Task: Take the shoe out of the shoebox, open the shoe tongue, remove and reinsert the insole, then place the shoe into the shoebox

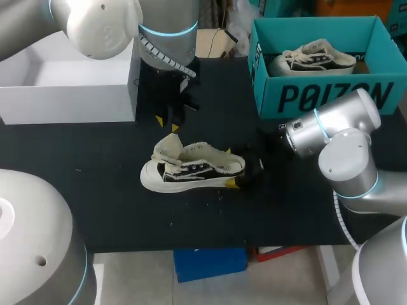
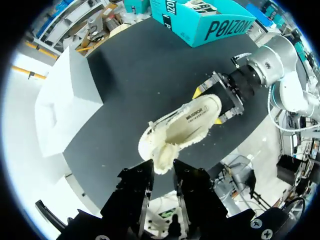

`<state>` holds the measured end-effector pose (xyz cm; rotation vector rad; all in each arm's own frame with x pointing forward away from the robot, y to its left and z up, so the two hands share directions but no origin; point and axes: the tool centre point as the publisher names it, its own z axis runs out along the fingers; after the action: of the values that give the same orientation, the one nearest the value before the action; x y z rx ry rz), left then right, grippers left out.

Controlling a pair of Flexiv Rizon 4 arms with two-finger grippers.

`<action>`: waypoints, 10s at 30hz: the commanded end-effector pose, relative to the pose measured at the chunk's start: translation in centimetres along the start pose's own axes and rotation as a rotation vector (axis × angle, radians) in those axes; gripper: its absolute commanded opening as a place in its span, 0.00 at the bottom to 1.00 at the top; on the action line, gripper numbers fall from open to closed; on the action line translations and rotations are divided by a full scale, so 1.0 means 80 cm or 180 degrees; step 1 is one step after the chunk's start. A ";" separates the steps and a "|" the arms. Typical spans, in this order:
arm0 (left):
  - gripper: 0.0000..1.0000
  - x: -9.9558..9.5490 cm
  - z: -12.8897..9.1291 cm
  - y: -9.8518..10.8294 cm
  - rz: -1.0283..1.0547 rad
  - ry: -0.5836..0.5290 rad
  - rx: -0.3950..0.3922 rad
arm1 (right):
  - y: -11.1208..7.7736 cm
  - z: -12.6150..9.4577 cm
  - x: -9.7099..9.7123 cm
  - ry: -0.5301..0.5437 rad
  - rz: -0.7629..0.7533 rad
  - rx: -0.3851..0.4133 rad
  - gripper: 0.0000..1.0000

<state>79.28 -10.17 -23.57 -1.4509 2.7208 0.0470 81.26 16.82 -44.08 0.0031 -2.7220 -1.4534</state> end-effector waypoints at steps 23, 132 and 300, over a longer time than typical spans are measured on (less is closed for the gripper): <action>0.00 0.017 0.026 -0.036 0.4622 0.2036 0.0286 | -0.004 0.004 -0.001 0.0000 0.0006 0.0004 0.00; 0.00 0.123 0.209 -0.041 0.3324 0.1566 -0.0170 | -0.004 0.004 -0.001 0.0000 0.0006 0.0004 0.00; 0.00 0.067 0.229 -0.027 0.3476 0.0450 0.0956 | -0.004 0.004 -0.001 0.0000 0.0006 0.0004 0.00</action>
<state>79.17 -15.38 -42.26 0.1857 3.0691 -0.3191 81.33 16.92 -44.10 0.0027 -2.7224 -1.4540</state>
